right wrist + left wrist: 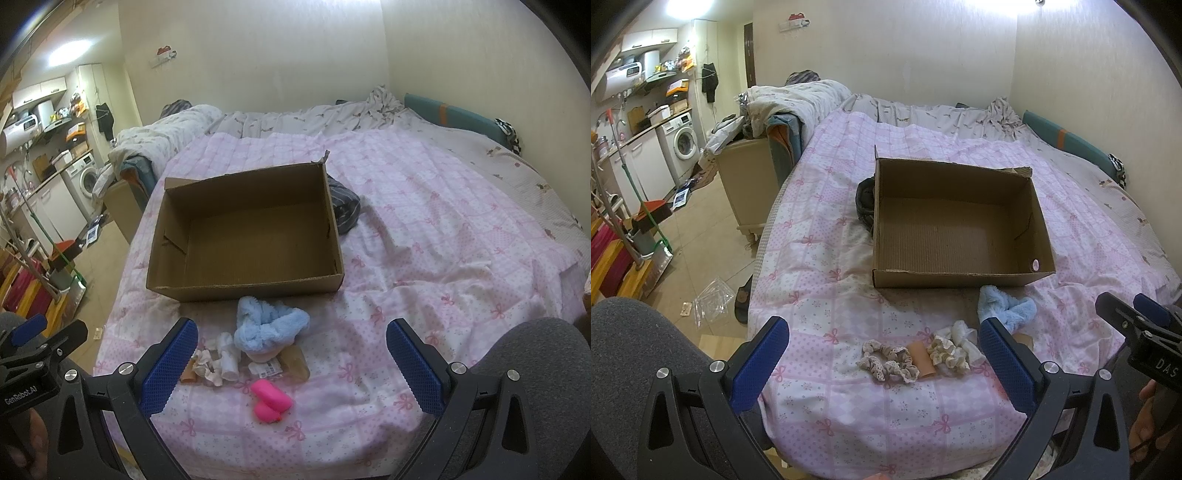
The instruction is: Organize soft objects
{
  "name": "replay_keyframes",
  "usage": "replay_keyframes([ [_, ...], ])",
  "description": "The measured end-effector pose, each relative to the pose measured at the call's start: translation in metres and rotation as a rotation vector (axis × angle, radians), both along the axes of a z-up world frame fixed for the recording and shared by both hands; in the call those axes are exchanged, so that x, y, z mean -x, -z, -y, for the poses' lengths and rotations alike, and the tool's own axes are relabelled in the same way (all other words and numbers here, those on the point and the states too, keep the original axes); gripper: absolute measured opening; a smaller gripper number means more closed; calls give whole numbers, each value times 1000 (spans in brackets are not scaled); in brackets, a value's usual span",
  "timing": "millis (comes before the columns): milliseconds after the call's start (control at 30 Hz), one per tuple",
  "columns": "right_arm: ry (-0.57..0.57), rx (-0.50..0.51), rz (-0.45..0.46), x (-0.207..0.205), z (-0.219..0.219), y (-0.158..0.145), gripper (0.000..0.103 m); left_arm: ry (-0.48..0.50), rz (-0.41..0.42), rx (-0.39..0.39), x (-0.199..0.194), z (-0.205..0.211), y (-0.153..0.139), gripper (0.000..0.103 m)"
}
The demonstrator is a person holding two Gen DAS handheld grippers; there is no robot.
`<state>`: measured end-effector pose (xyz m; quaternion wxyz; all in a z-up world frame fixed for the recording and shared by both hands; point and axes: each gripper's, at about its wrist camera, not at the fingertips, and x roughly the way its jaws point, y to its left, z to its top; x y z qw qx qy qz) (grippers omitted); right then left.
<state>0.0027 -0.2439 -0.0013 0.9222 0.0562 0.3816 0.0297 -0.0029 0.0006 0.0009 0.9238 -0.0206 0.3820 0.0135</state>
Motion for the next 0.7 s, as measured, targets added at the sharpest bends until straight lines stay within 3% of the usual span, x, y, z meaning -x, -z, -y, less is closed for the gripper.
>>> replay_keyframes([
  [700,-2,2,-2,-1,-3,1,103,-1,0,-3,-2,0,-1,103],
])
